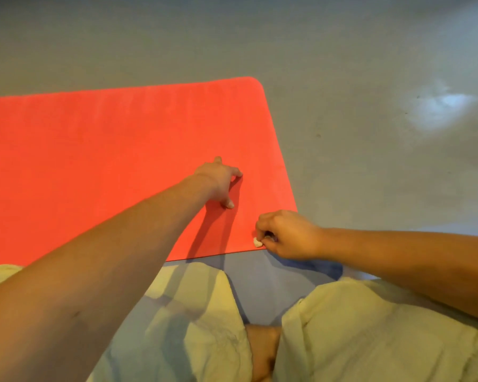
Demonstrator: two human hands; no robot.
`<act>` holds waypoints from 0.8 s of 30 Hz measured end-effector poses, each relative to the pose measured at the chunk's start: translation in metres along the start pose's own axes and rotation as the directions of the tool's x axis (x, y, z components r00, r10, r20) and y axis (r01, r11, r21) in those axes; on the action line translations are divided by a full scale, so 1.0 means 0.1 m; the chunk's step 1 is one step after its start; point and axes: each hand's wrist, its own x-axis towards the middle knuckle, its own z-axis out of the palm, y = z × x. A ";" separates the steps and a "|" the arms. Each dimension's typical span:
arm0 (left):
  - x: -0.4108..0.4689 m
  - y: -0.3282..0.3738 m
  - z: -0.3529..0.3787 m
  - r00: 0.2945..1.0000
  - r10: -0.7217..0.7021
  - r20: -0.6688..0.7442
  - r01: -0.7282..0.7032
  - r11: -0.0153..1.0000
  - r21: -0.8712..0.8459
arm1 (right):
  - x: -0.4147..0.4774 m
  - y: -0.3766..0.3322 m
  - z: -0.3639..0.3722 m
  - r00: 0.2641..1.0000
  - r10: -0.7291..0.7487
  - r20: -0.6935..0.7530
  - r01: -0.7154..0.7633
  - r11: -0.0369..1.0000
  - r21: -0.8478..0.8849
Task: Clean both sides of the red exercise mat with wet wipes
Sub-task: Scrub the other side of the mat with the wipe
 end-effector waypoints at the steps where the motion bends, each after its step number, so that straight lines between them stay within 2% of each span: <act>1: 0.01 0.02 -0.01 1.000 -0.012 -0.005 0.012 1.000 -0.008 | 0.08 0.03 -0.01 1.000 0.006 -0.010 -0.006 1.000 -0.009; 7: 0.04 0.11 -0.02 0.996 -0.079 -0.035 0.079 0.997 0.006 | 0.50 0.15 -0.16 0.984 0.081 -0.157 -0.091 0.994 -0.058; 11: 0.10 0.05 -0.03 0.996 -0.075 -0.044 0.075 0.997 0.005 | 0.22 0.03 -0.05 0.996 0.013 -0.086 -0.019 0.997 -0.077; 16: 0.17 -0.04 -0.12 0.997 -0.058 0.043 0.058 0.998 -0.008 | -0.07 -0.02 -0.05 0.996 -0.082 -0.021 0.080 0.993 -0.091; 20: 0.21 -0.02 -0.18 0.999 -0.024 0.048 0.022 0.999 0.047 | 0.42 0.19 -0.16 0.994 -0.024 -0.102 0.012 0.994 -0.112; 24: 0.24 -0.05 -0.23 0.998 -0.036 0.058 0.034 0.999 0.034 | 0.90 0.32 -0.37 0.965 0.116 -0.236 -0.156 0.975 -0.161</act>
